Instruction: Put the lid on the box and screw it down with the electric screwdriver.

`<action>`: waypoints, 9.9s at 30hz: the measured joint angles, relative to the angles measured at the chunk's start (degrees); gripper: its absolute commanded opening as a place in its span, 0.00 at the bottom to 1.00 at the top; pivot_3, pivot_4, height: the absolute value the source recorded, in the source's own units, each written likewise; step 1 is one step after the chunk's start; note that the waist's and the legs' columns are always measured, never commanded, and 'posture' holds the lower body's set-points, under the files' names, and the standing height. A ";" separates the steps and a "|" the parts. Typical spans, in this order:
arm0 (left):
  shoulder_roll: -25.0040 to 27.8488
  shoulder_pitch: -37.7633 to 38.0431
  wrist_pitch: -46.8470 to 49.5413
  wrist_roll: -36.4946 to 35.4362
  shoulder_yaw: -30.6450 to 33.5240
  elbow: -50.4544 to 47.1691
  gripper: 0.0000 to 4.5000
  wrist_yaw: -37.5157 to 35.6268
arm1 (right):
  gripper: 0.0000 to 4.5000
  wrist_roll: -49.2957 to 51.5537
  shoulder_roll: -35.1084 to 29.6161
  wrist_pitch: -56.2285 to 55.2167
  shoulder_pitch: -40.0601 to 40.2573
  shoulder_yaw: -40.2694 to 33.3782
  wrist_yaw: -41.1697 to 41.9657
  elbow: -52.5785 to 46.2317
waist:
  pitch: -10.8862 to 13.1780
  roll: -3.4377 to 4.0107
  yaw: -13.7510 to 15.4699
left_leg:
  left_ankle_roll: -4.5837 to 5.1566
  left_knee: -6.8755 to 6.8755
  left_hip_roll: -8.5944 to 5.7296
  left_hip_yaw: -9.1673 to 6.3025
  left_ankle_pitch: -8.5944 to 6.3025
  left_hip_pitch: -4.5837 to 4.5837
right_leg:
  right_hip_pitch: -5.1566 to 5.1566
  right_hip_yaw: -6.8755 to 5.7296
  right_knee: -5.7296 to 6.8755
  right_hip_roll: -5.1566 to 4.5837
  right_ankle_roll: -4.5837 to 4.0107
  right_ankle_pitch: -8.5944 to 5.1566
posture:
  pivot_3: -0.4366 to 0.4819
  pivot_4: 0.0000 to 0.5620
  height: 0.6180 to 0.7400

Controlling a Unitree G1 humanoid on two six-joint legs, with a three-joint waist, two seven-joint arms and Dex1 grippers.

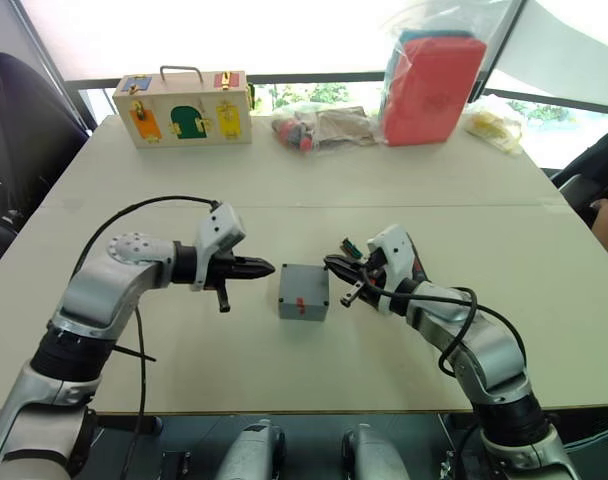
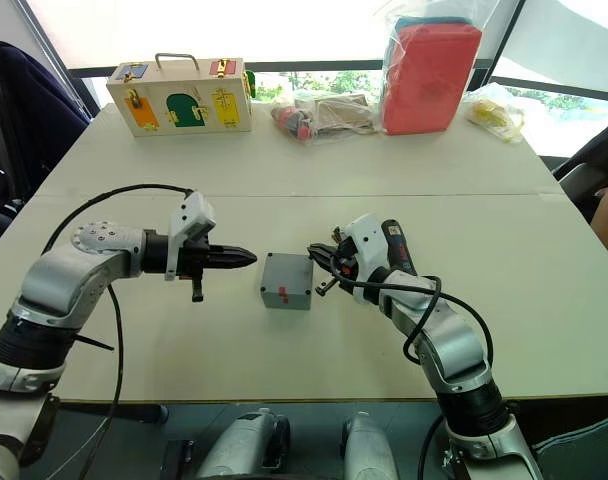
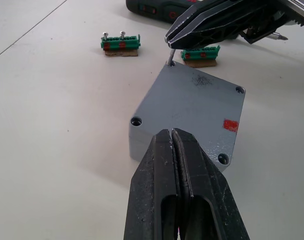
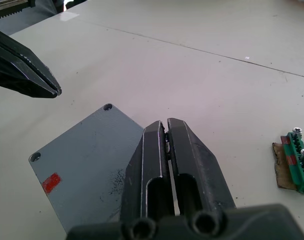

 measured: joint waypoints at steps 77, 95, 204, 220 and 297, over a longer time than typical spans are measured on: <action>1.87 -4.40 -12.12 2.74 -6.97 -3.77 0.00 -12.29 | 0.99 28.15 -35.09 53.86 -26.83 -9.85 3.75 13.44 | 0.22 0.29 -0.25 | 0.02 0.07 0.08 0.12 0.02 -0.71 | -0.34 0.05 -0.20 -0.24 -0.41 0.01 | 0.48 0.27 1.00; -1.78 0.78 -12.37 5.22 -7.03 -6.38 0.00 -4.45 | 0.99 16.86 -33.18 49.49 -38.54 20.78 17.46 34.05 | 0.28 0.29 -0.27 | 0.02 0.20 0.09 0.13 0.03 -0.93 | -0.56 0.01 -0.09 -0.07 -0.18 0.17 | 0.48 0.27 1.00; -4.35 4.26 -6.46 5.63 -7.22 -1.11 0.00 1.82 | 0.39 0.63 14.33 -19.27 1.67 -2.24 -2.89 5.78 | -1.24 0.28 -1.28 | -0.14 -0.36 0.13 0.15 0.28 0.52 | 0.24 0.21 0.10 0.23 -0.17 0.02 | 0.48 0.27 1.00; -4.34 4.68 -5.96 6.33 -7.30 -1.85 0.00 1.78 | 0.39 0.21 14.04 -19.26 1.54 -1.78 -2.91 6.31 | -1.28 0.25 -1.26 | -0.15 -0.85 0.14 0.15 0.27 1.13 | 0.69 0.26 -0.15 0.04 -0.26 -0.02 | 0.48 0.27 1.00; 1.83 1.52 -6.56 2.78 -3.64 -5.77 0.00 -1.89 | 0.99 36.49 -33.34 46.40 -28.61 -6.00 -12.48 37.84 | 0.37 0.44 -1.16 | 0.14 0.14 0.13 0.32 0.19 -0.99 | -0.62 0.00 -0.12 0.04 -0.05 0.37 | 0.48 0.27 1.00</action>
